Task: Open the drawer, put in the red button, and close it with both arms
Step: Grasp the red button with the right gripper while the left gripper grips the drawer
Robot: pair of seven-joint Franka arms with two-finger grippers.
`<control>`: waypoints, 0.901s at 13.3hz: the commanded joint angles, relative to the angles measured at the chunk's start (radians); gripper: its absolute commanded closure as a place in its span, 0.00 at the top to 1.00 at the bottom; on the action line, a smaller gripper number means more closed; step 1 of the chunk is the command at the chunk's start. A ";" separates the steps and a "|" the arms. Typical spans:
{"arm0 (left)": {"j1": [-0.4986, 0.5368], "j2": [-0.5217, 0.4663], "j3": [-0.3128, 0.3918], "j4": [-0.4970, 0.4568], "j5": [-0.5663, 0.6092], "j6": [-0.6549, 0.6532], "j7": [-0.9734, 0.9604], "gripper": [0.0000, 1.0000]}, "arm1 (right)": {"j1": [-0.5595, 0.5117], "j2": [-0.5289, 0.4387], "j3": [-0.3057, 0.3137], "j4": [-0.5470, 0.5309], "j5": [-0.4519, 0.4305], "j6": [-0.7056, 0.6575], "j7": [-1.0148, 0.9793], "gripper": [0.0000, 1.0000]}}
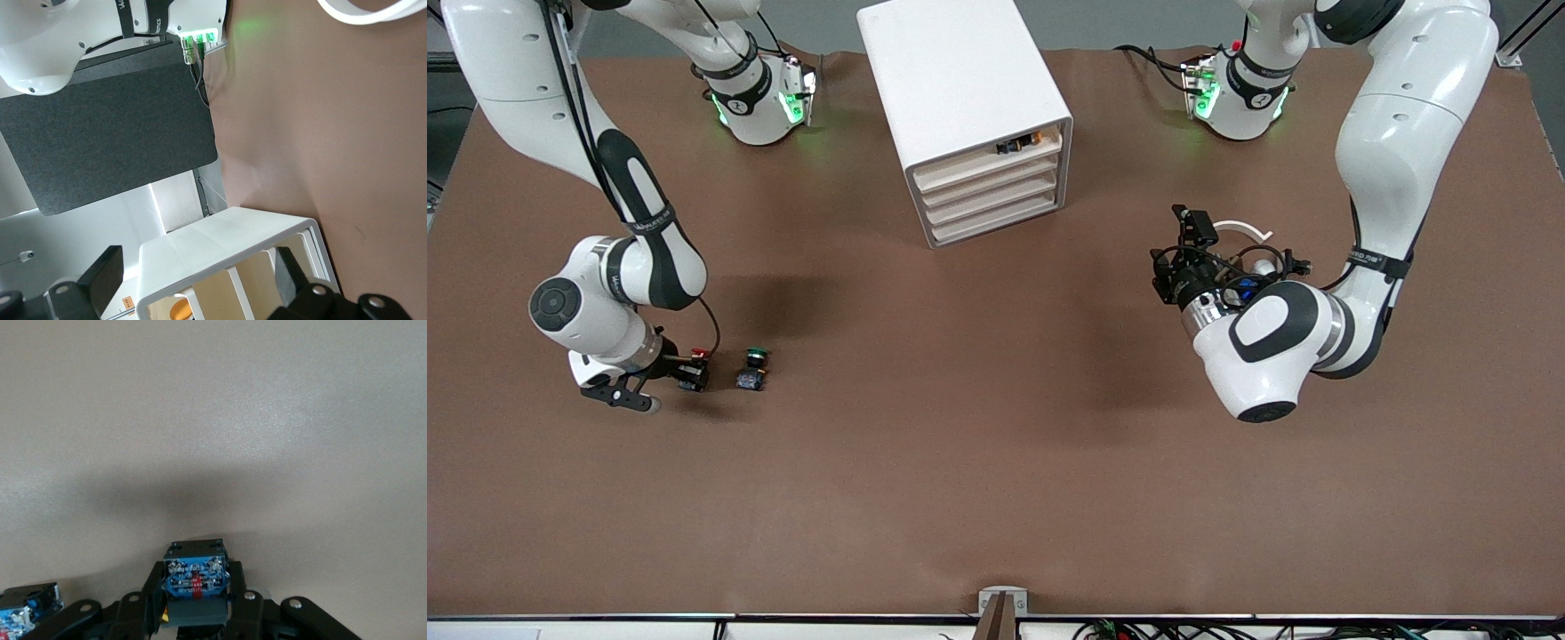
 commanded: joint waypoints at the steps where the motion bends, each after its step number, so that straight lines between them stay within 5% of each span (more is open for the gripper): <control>1: -0.034 0.034 0.013 0.023 -0.025 -0.022 -0.021 1.00 | 0.004 -0.005 0.001 -0.007 0.012 0.006 0.015 0.00; 5: -0.038 0.057 0.015 0.028 -0.147 0.004 -0.045 1.00 | 0.004 -0.016 0.001 0.028 0.012 -0.053 0.013 0.00; 12: -0.079 0.076 0.016 0.025 -0.286 0.248 -0.180 1.00 | 0.005 -0.049 -0.001 0.133 0.012 -0.251 0.061 0.00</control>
